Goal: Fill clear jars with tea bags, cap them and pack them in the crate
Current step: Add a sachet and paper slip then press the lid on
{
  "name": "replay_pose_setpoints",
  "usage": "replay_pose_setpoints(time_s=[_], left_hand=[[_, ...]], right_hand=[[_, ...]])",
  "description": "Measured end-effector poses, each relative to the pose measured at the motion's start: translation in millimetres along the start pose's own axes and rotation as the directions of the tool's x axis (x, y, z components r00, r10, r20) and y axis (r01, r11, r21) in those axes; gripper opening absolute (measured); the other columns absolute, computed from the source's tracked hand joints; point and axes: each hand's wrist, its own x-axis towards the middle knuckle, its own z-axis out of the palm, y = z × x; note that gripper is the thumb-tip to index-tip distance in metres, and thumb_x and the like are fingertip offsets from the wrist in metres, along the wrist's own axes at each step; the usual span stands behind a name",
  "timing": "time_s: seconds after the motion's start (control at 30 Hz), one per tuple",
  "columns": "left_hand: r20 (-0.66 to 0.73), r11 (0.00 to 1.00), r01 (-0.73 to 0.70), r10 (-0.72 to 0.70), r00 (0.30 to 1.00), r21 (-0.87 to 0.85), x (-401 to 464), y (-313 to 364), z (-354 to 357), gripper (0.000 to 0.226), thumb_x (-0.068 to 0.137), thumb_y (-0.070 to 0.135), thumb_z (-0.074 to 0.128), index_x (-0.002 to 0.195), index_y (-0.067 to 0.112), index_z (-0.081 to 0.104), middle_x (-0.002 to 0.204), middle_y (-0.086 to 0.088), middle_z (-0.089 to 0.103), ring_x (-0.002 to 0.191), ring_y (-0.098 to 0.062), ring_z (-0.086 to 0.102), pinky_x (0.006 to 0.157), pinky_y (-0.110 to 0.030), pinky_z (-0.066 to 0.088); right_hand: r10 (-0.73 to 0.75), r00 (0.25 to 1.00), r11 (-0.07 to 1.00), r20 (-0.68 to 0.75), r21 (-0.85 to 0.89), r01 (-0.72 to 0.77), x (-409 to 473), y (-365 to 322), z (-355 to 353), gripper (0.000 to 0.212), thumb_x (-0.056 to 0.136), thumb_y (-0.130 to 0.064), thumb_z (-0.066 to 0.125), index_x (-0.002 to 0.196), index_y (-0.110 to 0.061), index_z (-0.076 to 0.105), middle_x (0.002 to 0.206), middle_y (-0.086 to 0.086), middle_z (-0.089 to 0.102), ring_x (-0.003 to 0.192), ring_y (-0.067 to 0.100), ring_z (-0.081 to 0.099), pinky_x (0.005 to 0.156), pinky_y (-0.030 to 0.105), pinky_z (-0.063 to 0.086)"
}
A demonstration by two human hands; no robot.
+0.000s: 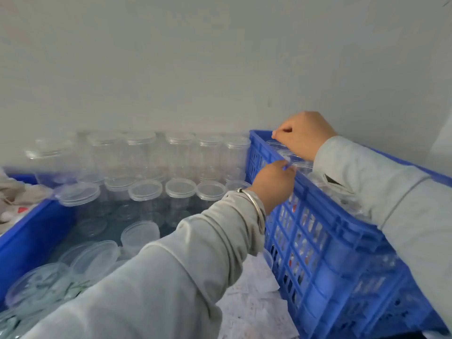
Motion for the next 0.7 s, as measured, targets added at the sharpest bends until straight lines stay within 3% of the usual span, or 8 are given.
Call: replay_pose_setpoints(time_s=[0.07, 0.13, 0.27, 0.37, 0.43, 0.5, 0.57, 0.7], left_hand=[[-0.045, 1.0, -0.002, 0.002, 0.999, 0.011, -8.2, -12.6, -29.0, 0.039, 0.099, 0.02, 0.042, 0.136, 0.01, 0.048, 0.136, -0.01, 0.052, 0.124, -0.026, 0.05, 0.085, -0.02, 0.042], [-0.105, 0.999, 0.005, -0.001, 0.995, 0.035, -17.8, -31.7, -67.3, 0.04, 0.098, 0.017, 0.043, 0.138, 0.013, 0.046, 0.137, -0.009, 0.052, 0.122, -0.025, 0.052, 0.065, -0.007, 0.042], [-0.257, 0.991, 0.08, -0.05, 0.965, 0.111, -49.8, -80.5, -157.6, 0.041, 0.097, 0.013, 0.046, 0.137, 0.016, 0.048, 0.137, -0.008, 0.051, 0.105, -0.017, 0.053, 0.073, -0.021, 0.042], [-0.359, 0.969, 0.198, -0.134, 0.924, 0.148, -83.4, -123.0, -219.5, 0.038, 0.095, 0.008, 0.048, 0.133, 0.014, 0.052, 0.128, -0.013, 0.058, 0.094, -0.019, 0.053, 0.068, -0.026, 0.043], [-0.392, 0.944, 0.282, -0.197, 0.899, 0.173, -111.2, -152.6, -251.4, 0.035, 0.095, 0.005, 0.049, 0.129, 0.011, 0.054, 0.121, -0.014, 0.061, 0.093, -0.025, 0.057, 0.067, -0.027, 0.042], [-0.414, 0.919, 0.357, -0.263, 0.871, 0.167, -142.0, -179.8, -274.1, 0.032, 0.094, 0.003, 0.049, 0.124, 0.013, 0.057, 0.118, -0.008, 0.062, 0.093, -0.019, 0.056, 0.064, -0.022, 0.043], [-0.427, 0.895, 0.409, -0.304, 0.852, 0.18, -168.2, -201.5, -289.8, 0.031, 0.094, 0.003, 0.049, 0.121, 0.016, 0.057, 0.115, -0.002, 0.06, 0.092, -0.012, 0.055, 0.063, -0.018, 0.042], [-0.445, 0.893, 0.391, -0.264, 0.856, 0.223, -191.0, -220.2, -300.2, 0.026, 0.093, 0.006, 0.051, 0.11, 0.025, 0.057, 0.113, 0.004, 0.06, 0.092, -0.006, 0.055, 0.063, -0.012, 0.042]], right_hand=[[-0.101, 0.995, 0.995, 0.011, -0.014, 0.101, -8.1, -34.2, 2.0, 0.03, 0.088, -0.021, 0.054, 0.086, 0.007, 0.066, 0.087, 0.024, 0.065, 0.084, 0.037, 0.057, 0.073, 0.039, 0.047], [-0.202, 0.977, 0.977, 0.069, -0.049, 0.206, -18.5, -68.5, 8.0, 0.029, 0.088, -0.022, 0.053, 0.087, 0.002, 0.069, 0.088, 0.021, 0.065, 0.088, 0.037, 0.058, 0.076, 0.039, 0.046], [-0.317, 0.924, 0.943, 0.213, -0.033, 0.331, -44.6, -132.9, 39.6, 0.027, 0.091, -0.022, 0.049, 0.094, -0.01, 0.073, 0.096, 0.01, 0.066, 0.092, 0.03, 0.059, 0.082, 0.036, 0.048], [-0.352, 0.88, 0.925, 0.318, -0.025, 0.379, -54.6, -167.9, 82.3, 0.029, 0.092, -0.022, 0.047, 0.104, -0.013, 0.071, 0.107, 0.01, 0.066, 0.097, 0.031, 0.06, 0.087, 0.038, 0.049], [-0.322, 0.86, 0.935, 0.397, -0.009, 0.355, -56.2, -184.1, 116.5, 0.026, 0.092, -0.019, 0.047, 0.105, -0.012, 0.069, 0.106, 0.01, 0.065, 0.098, 0.031, 0.06, 0.088, 0.036, 0.049], [-0.269, 0.835, 0.95, 0.48, -0.011, 0.313, -56.5, -195.4, 151.6, 0.023, 0.092, -0.014, 0.047, 0.104, -0.008, 0.066, 0.106, 0.011, 0.063, 0.101, 0.03, 0.059, 0.089, 0.034, 0.048], [-0.196, 0.816, 0.965, 0.544, -0.043, 0.26, -56.0, -203.6, 185.1, 0.03, 0.093, -0.012, 0.045, 0.118, -0.008, 0.061, 0.12, 0.01, 0.061, 0.111, 0.03, 0.056, 0.093, 0.033, 0.046], [0.05, 0.818, 0.989, 0.574, 0.083, -0.118, -56.1, -221.6, 238.2, 0.048, 0.09, -0.022, 0.053, 0.135, -0.008, 0.044, 0.136, 0.015, 0.049, 0.121, 0.032, 0.05, 0.096, 0.034, 0.042]])
